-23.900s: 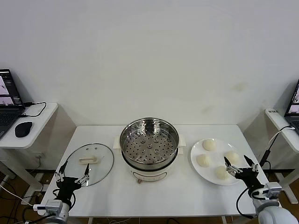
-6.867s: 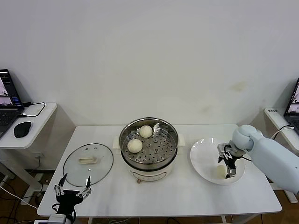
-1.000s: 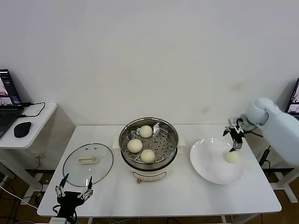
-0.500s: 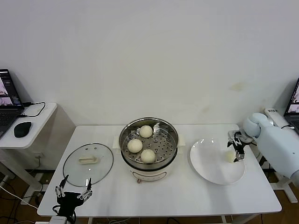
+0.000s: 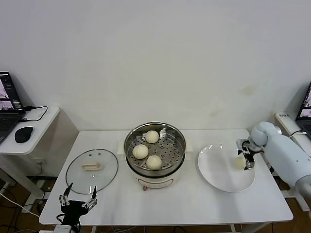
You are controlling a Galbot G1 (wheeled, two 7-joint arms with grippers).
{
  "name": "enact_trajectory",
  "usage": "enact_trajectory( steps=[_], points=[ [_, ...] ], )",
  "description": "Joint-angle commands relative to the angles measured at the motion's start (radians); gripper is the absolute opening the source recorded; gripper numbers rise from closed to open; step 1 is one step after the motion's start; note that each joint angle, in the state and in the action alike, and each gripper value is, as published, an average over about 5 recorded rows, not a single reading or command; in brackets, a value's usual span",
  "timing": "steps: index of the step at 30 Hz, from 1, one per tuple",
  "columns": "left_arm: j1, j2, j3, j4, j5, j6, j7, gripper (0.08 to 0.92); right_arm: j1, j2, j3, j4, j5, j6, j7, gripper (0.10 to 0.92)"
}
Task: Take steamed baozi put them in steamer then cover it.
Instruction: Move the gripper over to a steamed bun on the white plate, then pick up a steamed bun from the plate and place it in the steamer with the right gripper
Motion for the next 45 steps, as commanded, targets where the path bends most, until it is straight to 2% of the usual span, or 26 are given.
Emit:
enact_trajectory(
  steps=[1,10,13,20,23,31,36,45],
  points=[
    [0.001,0.000,0.000,0.003,0.002,-0.001,-0.001,0.823,-0.009,0.016,0.009,-0.036,-0.019,0.005,0.026,0.823],
    [-0.001,-0.003,0.003,0.003,0.002,-0.001,-0.001,0.823,-0.009,0.013,0.007,-0.029,0.005,-0.003,0.029,0.818],
    [-0.002,-0.004,0.005,0.005,0.003,-0.001,-0.001,0.823,-0.009,0.008,0.005,-0.021,0.024,-0.007,0.023,0.772],
    [-0.004,-0.008,0.013,0.002,0.007,-0.001,-0.002,0.823,0.002,-0.014,-0.003,0.011,0.055,-0.021,0.015,0.588],
    [-0.007,-0.009,0.015,-0.001,0.007,-0.001,-0.002,0.823,0.017,-0.034,-0.013,0.046,0.090,-0.038,0.009,0.564],
    [-0.017,-0.008,0.019,0.006,0.009,-0.002,-0.002,0.823,0.111,-0.101,-0.047,0.250,0.252,-0.092,-0.045,0.560],
    [-0.016,-0.004,0.014,-0.016,0.011,-0.004,-0.003,0.823,0.229,-0.095,-0.152,0.345,0.426,-0.167,-0.091,0.560],
    [-0.026,0.018,-0.029,-0.066,-0.012,0.002,-0.009,0.823,0.527,0.013,-0.476,0.349,0.794,-0.339,-0.090,0.560]
  ],
)
